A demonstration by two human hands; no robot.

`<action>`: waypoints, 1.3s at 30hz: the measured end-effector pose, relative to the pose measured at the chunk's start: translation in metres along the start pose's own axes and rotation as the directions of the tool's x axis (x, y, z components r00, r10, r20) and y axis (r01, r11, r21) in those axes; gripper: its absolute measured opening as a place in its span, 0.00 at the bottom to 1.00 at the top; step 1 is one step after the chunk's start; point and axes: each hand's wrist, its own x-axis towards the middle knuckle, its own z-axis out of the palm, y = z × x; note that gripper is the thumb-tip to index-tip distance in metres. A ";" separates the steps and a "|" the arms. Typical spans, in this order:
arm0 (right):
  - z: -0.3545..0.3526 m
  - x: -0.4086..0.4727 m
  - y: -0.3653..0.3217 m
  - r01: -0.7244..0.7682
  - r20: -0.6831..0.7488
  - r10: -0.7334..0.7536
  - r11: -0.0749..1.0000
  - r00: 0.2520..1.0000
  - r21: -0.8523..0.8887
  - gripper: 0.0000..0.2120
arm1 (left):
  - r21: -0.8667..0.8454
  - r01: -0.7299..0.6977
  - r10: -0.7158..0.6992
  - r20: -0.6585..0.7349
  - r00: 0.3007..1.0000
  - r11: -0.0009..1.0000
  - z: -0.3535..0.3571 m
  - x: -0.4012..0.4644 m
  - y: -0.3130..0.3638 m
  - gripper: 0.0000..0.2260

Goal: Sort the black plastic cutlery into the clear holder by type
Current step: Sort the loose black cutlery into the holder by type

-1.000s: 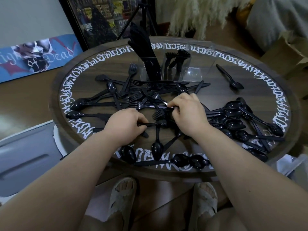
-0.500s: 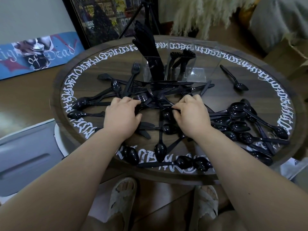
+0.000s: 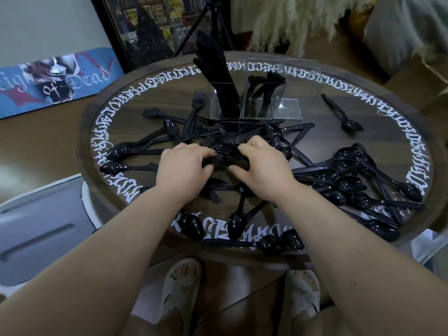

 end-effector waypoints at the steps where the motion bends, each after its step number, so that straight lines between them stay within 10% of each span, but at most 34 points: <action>1: 0.001 0.000 0.000 -0.007 0.002 0.008 1.000 1.000 -0.014 0.12 | -0.017 -0.014 0.014 -0.005 1.000 1.000 -0.001 -0.001 0.001 0.14; 22: -0.011 -0.005 0.025 -0.169 -0.176 0.156 0.984 0.972 -0.062 0.09 | -0.004 0.102 -0.102 0.013 0.995 0.995 0.009 0.014 0.017 0.10; 39: -0.035 -0.022 0.012 0.091 -0.271 -0.083 0.996 0.959 0.016 0.16 | -0.704 0.146 -0.164 0.043 0.986 0.695 -0.040 -0.006 0.040 0.10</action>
